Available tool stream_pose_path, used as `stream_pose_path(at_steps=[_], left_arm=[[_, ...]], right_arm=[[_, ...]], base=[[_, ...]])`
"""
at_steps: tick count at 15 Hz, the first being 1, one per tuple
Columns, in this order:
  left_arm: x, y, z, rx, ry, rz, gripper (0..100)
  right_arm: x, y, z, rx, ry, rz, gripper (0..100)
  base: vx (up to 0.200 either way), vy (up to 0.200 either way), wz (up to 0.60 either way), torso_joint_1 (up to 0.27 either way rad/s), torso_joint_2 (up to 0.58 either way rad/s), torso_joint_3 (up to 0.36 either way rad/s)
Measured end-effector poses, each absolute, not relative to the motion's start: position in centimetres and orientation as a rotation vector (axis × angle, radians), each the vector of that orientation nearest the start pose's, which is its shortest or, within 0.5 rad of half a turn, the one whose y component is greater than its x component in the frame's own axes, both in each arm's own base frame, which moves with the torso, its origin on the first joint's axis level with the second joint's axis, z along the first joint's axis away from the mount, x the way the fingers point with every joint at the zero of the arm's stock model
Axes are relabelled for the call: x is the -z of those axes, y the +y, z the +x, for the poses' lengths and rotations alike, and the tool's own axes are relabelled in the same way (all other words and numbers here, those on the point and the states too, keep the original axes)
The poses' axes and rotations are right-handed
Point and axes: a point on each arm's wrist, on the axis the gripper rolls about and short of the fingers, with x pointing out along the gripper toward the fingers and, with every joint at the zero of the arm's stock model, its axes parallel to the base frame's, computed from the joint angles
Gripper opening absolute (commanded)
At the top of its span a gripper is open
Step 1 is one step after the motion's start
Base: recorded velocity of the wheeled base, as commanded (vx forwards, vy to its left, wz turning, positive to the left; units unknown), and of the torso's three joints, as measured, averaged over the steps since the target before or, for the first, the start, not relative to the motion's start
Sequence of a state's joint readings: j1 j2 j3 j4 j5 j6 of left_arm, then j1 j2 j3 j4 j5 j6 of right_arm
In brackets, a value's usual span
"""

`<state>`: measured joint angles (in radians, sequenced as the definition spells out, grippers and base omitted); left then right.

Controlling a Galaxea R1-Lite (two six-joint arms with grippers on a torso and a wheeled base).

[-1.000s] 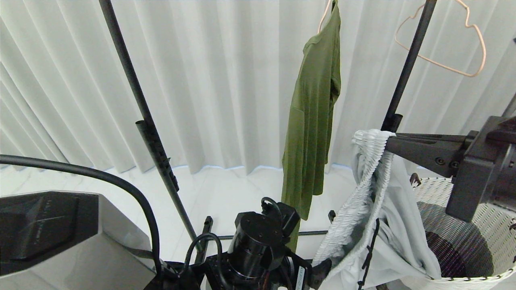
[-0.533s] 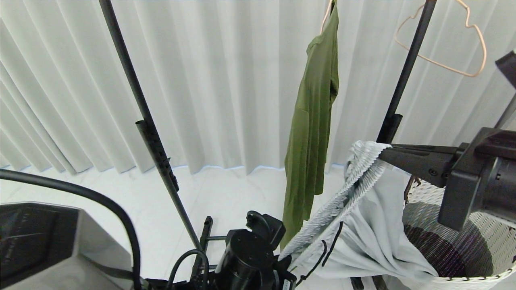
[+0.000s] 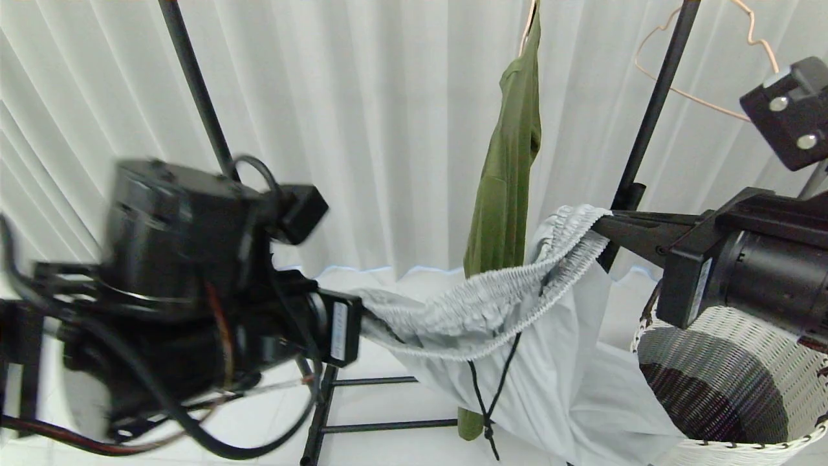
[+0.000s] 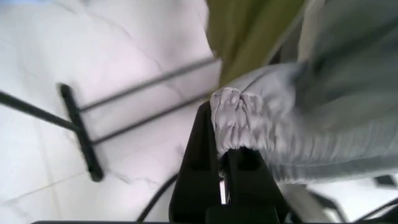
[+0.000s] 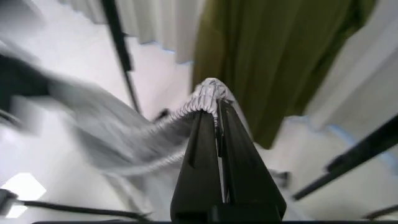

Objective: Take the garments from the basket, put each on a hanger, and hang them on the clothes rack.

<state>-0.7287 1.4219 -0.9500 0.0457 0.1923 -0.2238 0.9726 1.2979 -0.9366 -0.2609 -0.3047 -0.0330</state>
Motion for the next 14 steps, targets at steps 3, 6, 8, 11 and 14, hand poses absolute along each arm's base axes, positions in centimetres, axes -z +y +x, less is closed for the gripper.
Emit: stream_pose_path(at_steps=[3,6,8,11,14], left_arm=[[-29.0,-10.5,14.0,0.444,0.42,0.085,0],[-31.6,-7.6,11.3,0.43,0.306,0.146,0],[-33.1,-7.1,10.7,0.428,0.252,0.126,0],[-34.6,-7.6,10.7,0.463,0.209,0.111,0],[-36.1,-8.6,11.3,0.494,0.175,0.102,0]], right_arm=[[-28.9,17.5,13.5,-0.666,0.015,-0.116,0],[-29.3,17.3,14.2,-0.638,-0.01,-0.132,0],[-29.6,16.6,14.5,-0.605,-0.024,-0.128,0],[-30.2,15.5,14.4,-0.57,-0.046,-0.124,0],[-32.0,14.8,14.2,-0.548,-0.108,-0.124,0]], base=[[0.0,0.0,0.0,0.0,0.0,0.0],[0.0,0.0,0.0,0.0,0.0,0.0],[0.0,0.0,0.0,0.0,0.0,0.0],[0.0,0.0,0.0,0.0,0.0,0.0],[0.0,0.0,0.0,0.0,0.0,0.0]])
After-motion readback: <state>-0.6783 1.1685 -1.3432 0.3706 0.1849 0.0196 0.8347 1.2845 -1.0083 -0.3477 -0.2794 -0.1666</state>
